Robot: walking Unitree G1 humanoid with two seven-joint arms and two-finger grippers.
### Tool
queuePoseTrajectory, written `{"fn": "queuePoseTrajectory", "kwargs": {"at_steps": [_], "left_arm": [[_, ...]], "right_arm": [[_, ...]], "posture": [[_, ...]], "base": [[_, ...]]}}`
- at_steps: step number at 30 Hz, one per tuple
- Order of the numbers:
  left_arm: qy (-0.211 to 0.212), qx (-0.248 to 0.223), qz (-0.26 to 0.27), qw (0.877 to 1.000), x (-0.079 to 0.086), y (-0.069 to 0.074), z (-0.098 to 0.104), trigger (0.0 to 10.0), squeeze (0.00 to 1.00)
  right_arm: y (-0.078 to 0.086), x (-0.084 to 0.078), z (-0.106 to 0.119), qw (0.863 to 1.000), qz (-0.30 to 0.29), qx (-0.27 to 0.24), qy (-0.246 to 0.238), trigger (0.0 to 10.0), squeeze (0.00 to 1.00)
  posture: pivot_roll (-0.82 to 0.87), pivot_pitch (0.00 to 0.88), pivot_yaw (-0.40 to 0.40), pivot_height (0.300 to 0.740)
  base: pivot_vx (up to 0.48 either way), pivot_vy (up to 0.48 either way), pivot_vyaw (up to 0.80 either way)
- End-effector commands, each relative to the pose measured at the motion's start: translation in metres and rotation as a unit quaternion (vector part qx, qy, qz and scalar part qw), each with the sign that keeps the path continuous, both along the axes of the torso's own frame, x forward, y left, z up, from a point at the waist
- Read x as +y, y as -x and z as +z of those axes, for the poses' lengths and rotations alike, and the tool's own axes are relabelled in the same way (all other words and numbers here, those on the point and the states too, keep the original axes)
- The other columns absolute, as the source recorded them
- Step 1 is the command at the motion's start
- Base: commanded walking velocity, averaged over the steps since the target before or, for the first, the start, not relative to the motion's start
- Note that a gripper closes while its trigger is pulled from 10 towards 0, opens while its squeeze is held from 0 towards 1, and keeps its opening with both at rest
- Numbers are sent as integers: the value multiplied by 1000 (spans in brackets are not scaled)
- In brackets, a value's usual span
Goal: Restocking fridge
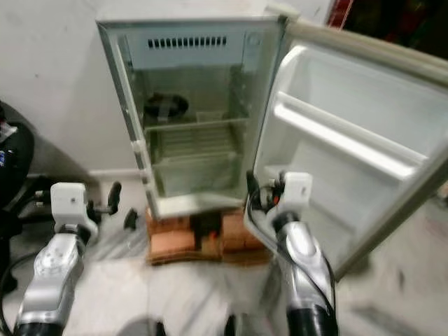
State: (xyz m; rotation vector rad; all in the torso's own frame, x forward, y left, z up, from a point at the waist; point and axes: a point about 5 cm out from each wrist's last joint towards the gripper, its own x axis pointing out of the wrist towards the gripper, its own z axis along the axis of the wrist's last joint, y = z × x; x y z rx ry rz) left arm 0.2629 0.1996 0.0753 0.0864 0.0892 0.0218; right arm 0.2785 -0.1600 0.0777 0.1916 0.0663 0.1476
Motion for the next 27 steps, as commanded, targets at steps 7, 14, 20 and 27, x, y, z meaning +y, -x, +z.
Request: {"fn": "queuePoseTrajectory", "kwargs": {"at_steps": [7,14,20,27], "left_arm": [[-4,7,6,1000,4,4,-5,10000,0],[-2,0,-7,1000,2,4,-4,10000,0],[-3,-2,-17,1000,1,4,-3,10000,0],[-4,-2,-20,1000,0,4,-4,10000,0]], "right_arm": [[-5,7,7,1000,6,-9,1,10000,0],[-5,2,11,1000,-6,-14,-2,10000,0],[-7,5,14,1000,0,-21,-2,10000,1000],[-9,5,13,1000,0,-18,3,10000,855]], "posture": [[-16,0,-16,740],[-21,0,-17,740],[-20,0,-19,740],[-22,0,-19,740]], "base": [[-224,0,0],[0,0,0],[0,-176,0],[0,-206,0]]}}
